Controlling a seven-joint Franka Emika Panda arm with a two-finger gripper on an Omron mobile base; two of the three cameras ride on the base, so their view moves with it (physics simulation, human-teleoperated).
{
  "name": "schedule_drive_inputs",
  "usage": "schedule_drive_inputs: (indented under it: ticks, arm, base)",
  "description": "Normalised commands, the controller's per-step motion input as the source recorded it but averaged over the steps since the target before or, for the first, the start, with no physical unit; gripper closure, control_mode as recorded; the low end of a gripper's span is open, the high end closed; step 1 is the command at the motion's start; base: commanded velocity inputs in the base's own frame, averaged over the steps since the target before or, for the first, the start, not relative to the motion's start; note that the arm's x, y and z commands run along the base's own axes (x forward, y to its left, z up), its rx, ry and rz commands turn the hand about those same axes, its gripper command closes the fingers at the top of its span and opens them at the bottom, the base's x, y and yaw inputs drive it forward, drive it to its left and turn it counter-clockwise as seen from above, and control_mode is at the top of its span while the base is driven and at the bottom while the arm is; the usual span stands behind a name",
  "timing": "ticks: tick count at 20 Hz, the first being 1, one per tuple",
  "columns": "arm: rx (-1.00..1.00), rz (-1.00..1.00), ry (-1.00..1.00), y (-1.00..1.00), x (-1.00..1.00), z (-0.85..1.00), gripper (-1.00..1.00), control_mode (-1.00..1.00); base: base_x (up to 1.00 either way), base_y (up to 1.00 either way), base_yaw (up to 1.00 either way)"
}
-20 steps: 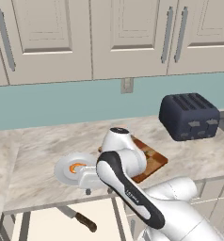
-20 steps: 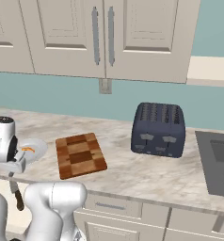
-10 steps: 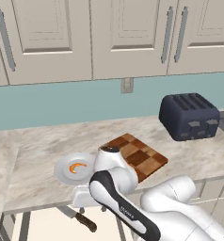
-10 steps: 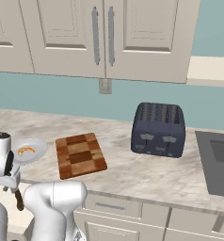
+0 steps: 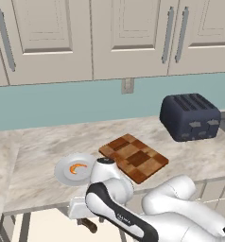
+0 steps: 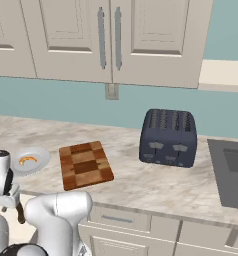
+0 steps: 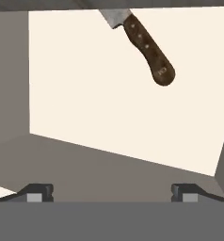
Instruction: Pick up the knife from the drawer and place it on the cutting board. Then place the meat from the plate to the cutting board.
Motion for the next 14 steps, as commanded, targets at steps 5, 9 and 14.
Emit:
schedule_drive_inputs:
  ticks: [5, 9, 14]
  arm:
    - [0.0, 0.0, 0.11, 0.06, 0.0, -0.36, -1.0, -1.0]
    - [0.0, 0.0, 0.09, 0.12, 0.0, -0.28, -1.0, -1.0]
    - [0.0, 0.01, 0.03, 0.13, -0.02, -0.21, -1.0, -1.0]
  base:
    - [0.0, 0.0, 0.0]
    - [0.0, 0.0, 0.0]
    - [0.0, 0.0, 0.0]
